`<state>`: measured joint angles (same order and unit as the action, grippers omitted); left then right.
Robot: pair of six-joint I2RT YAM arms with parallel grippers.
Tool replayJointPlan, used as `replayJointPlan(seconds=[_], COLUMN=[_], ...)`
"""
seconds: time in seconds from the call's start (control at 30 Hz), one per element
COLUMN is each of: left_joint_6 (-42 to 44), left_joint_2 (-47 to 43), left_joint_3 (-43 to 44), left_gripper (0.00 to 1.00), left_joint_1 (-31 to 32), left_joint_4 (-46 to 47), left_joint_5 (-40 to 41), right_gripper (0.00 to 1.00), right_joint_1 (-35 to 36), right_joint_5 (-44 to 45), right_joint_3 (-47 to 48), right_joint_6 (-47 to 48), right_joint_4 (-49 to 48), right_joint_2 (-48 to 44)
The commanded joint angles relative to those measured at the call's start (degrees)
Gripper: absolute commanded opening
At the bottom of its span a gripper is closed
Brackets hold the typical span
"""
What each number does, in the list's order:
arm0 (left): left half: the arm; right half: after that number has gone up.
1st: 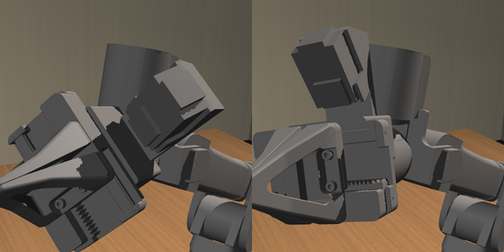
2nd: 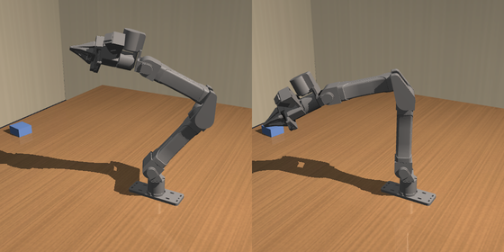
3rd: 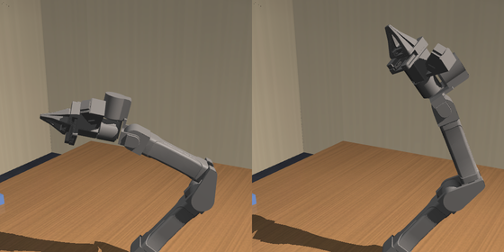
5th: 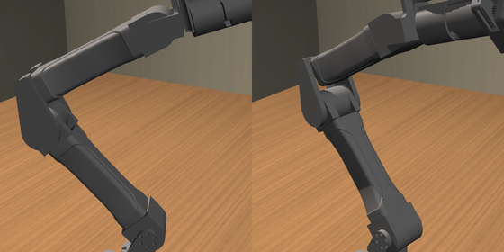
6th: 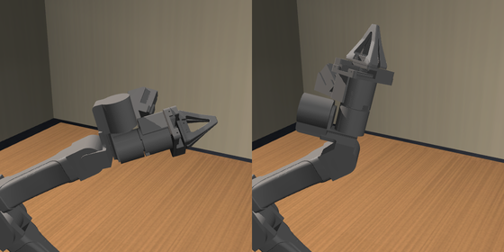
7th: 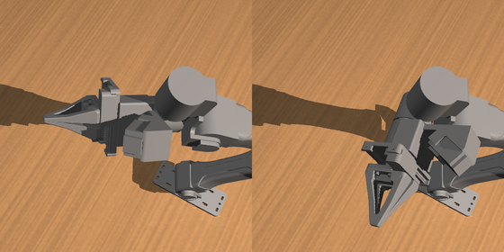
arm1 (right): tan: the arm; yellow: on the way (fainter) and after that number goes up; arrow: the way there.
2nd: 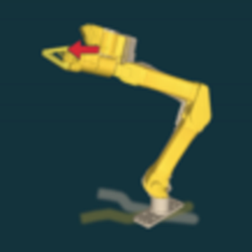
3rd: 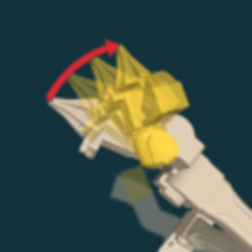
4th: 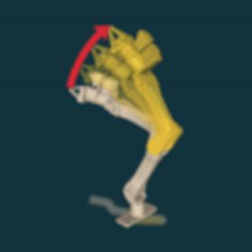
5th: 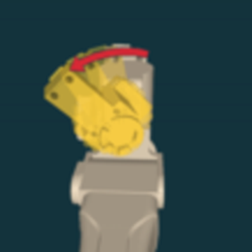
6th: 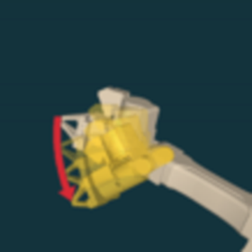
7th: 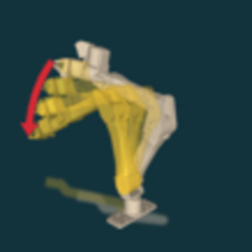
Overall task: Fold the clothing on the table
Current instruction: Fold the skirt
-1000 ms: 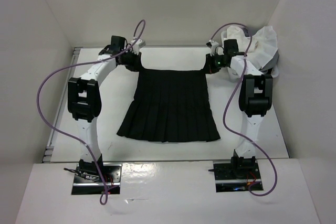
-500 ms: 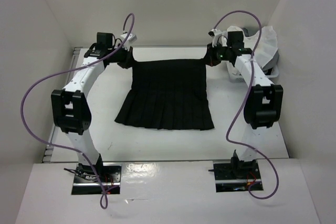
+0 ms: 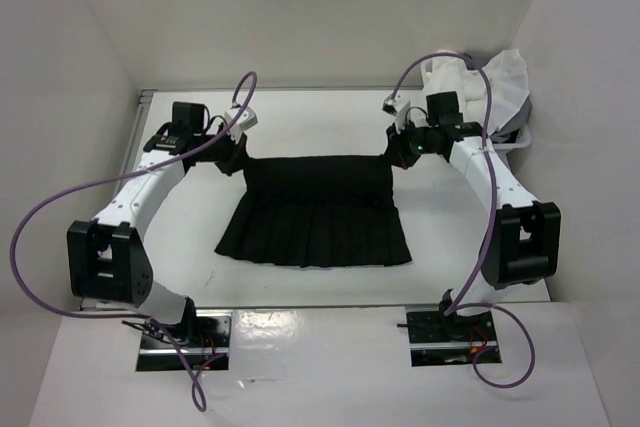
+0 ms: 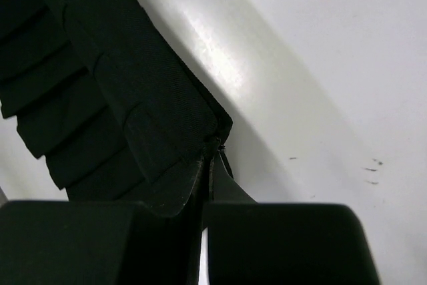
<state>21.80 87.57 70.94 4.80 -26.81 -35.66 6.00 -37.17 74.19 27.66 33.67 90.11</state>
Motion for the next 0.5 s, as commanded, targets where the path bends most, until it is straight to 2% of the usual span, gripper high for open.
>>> replayJointPlan(seconds=[0.0, 0.2, 0.3, 0.37, 0.47], left_joint_6=[8.42, 16.5, 21.77, 25.2, 30.13], left_joint_2=[-6.17, -14.61, -19.62, -23.66, -24.38], left_joint_3=[-3.43, -10.71, -13.1, -14.42, -13.63], left_gripper=[0.03, 0.05, 0.06, 0.14, 0.22], left_joint_1=[-2.07, -1.55, -0.41, -0.4, 0.12], left_joint_4=[-3.15, -7.2, -9.92, -13.42, -19.57], left_joint_5=[4.37, 4.37, 4.9, 4.9, 2.79], right_gripper=[0.0, 0.0, 0.0, 0.0, 0.03], right_joint_1=[-0.47, 2.08, 3.32, 5.68, 8.93], right_joint_5=[7.9, 7.82, 5.54, 4.04, 2.81], right_joint_3=[-1.76, -3.62, -0.47, 0.86, 1.92], right_joint_6=[9.42, 17.68, 23.2, 26.99, 33.06], right_joint_4=[6.92, 16.24, 25.1, 33.45, 40.76], right_joint_2=[-4.4, -5.99, -5.3, -4.68, -3.63])
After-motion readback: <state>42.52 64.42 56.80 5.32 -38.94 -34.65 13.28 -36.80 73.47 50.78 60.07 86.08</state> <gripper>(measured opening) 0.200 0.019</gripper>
